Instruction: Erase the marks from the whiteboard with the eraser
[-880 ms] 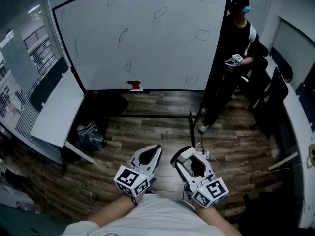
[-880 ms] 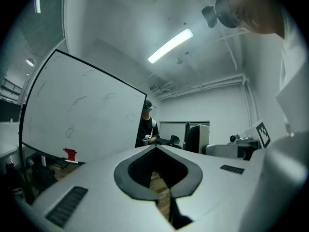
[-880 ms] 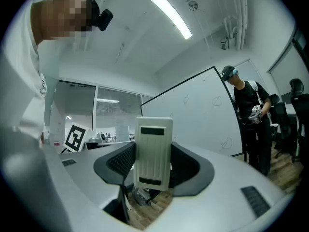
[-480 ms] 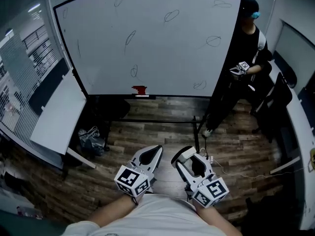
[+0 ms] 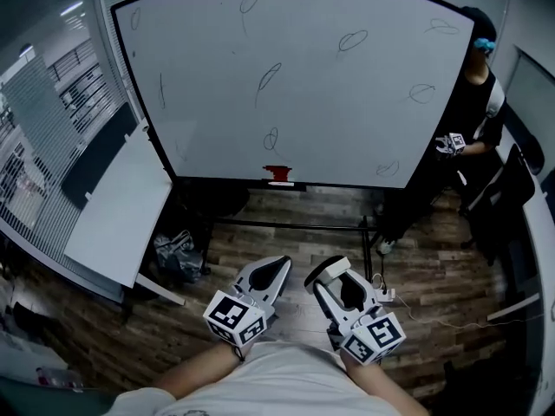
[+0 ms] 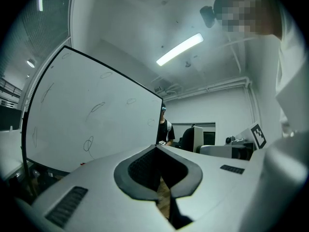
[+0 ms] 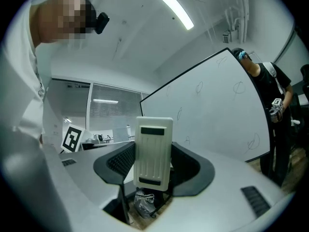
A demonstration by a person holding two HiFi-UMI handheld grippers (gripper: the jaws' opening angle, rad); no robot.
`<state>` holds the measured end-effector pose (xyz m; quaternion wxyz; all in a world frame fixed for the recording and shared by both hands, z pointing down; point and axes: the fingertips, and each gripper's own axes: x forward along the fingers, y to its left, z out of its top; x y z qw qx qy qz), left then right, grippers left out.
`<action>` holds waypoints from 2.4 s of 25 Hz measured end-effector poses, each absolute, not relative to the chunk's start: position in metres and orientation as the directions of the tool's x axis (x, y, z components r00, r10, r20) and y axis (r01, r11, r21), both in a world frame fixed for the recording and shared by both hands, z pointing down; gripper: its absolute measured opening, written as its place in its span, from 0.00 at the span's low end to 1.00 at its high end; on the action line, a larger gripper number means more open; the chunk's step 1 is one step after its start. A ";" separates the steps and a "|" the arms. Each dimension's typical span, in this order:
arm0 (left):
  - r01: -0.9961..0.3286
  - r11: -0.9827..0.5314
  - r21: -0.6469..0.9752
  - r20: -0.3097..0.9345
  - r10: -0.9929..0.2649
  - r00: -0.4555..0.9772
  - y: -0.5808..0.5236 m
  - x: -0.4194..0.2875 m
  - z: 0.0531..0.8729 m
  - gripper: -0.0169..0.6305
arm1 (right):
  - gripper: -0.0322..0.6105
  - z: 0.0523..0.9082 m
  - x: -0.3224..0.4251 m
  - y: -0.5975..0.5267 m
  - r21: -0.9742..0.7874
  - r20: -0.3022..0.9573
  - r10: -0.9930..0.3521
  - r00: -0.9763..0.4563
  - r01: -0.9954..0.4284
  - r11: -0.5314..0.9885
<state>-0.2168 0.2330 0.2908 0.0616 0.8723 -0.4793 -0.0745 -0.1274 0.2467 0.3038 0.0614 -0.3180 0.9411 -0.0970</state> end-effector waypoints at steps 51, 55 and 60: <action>-0.680 -0.692 0.243 -0.034 -0.707 0.707 -0.119 -0.008 0.312 0.04 | 0.42 0.335 0.085 -0.105 -0.379 -0.014 -0.746 -0.665 -0.687 0.620; -0.637 -0.735 0.233 -0.030 -0.660 0.751 -0.129 0.023 0.316 0.04 | 0.42 0.337 0.108 -0.110 -0.390 -0.017 -0.769 -0.640 -0.703 0.594; -0.613 -0.753 0.238 -0.014 -0.634 0.773 -0.144 0.042 0.324 0.04 | 0.42 0.346 0.131 -0.123 -0.420 -0.010 -0.801 -0.598 -0.725 0.546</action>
